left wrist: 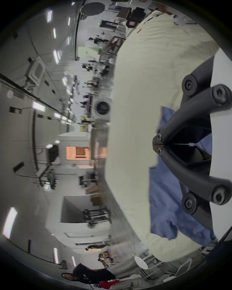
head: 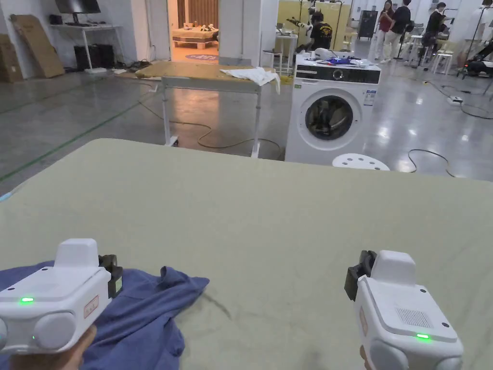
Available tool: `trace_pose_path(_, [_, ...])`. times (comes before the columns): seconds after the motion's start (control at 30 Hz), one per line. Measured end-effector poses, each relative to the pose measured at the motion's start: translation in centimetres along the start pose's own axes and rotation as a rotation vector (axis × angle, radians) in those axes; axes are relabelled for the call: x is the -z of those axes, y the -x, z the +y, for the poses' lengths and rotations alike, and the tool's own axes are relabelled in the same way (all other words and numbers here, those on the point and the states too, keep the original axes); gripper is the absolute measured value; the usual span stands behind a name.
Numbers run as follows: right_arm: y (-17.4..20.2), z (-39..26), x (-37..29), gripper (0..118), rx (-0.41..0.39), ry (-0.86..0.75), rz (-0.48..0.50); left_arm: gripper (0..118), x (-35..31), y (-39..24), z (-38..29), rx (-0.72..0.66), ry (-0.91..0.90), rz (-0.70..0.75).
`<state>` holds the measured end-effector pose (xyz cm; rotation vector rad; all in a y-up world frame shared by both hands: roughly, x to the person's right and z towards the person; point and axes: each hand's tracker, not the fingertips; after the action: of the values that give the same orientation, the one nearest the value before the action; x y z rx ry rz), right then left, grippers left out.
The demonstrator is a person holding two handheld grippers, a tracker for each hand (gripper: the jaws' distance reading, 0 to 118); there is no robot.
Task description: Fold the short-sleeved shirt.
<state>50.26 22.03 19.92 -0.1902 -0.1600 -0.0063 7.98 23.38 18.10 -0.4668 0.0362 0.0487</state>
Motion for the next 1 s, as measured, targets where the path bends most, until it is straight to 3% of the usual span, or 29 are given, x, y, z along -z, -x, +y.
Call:
trace_pose_path(0.07, [0.5,-0.4,0.2,4,-0.015,0.014,0.014,3,0.7,2.8,-0.6,-0.024,0.098,0.02])
trace_pose_path(0.13, [1.0,-0.9,0.5,4,-0.029,0.029,0.028,20,1.6,5.7,-1.5,-0.025,0.196,0.033])
trace_pose_path(0.17, [1.2,-1.1,0.6,4,-0.032,0.035,0.033,35,2.0,6.6,-1.9,-0.023,0.229,0.035])
trace_pose_path(0.23, [1.5,-1.7,0.8,4,-0.036,0.054,0.045,75,3.0,8.4,-2.9,-0.022,0.321,0.016])
trace_pose_path(0.27, [1.6,-1.9,0.9,4,-0.036,0.061,0.047,84,3.1,8.8,-3.4,-0.018,0.355,0.011])
trace_pose_path(0.4, [1.9,-2.7,1.3,4,-0.038,0.091,0.053,95,6.2,10.2,-5.8,0.028,0.469,-0.013])
trace_pose_path(0.57, [1.9,-3.4,1.7,4,-0.045,0.12,0.051,94,9.5,8.7,-9.2,0.111,0.592,-0.015])
trace_pose_path(0.67, [1.6,-3.7,1.8,4,-0.051,0.13,0.043,90,9.0,8.0,-9.4,0.134,0.511,0.026])
trace_pose_path(0.73, [1.4,-3.8,2.1,4,-0.048,0.138,0.037,66,8.7,7.6,-9.1,0.123,0.468,0.025])
trace_pose_path(0.77, [1.3,-3.9,2.1,4,-0.046,0.141,0.037,45,8.6,7.3,-9.0,0.134,0.443,0.03])
trace_pose_path(0.8, [1.3,-4.0,2.2,4,-0.044,0.144,0.035,13,8.6,7.1,-8.7,0.143,0.439,0.021])
trace_pose_path(0.83, [1.2,-4.1,2.3,4,-0.044,0.147,0.033,2,8.9,6.6,-8.8,0.163,0.45,0.017])
trace_pose_path(0.9, [1.1,-4.3,2.4,4,-0.045,0.152,0.031,0,9.2,6.1,-9.2,0.208,0.461,0.038])
trace_pose_path(1.0, [0.9,-4.3,2.4,4,-0.041,0.156,0.03,0,8.9,7.1,-8.7,0.146,0.407,0.029])
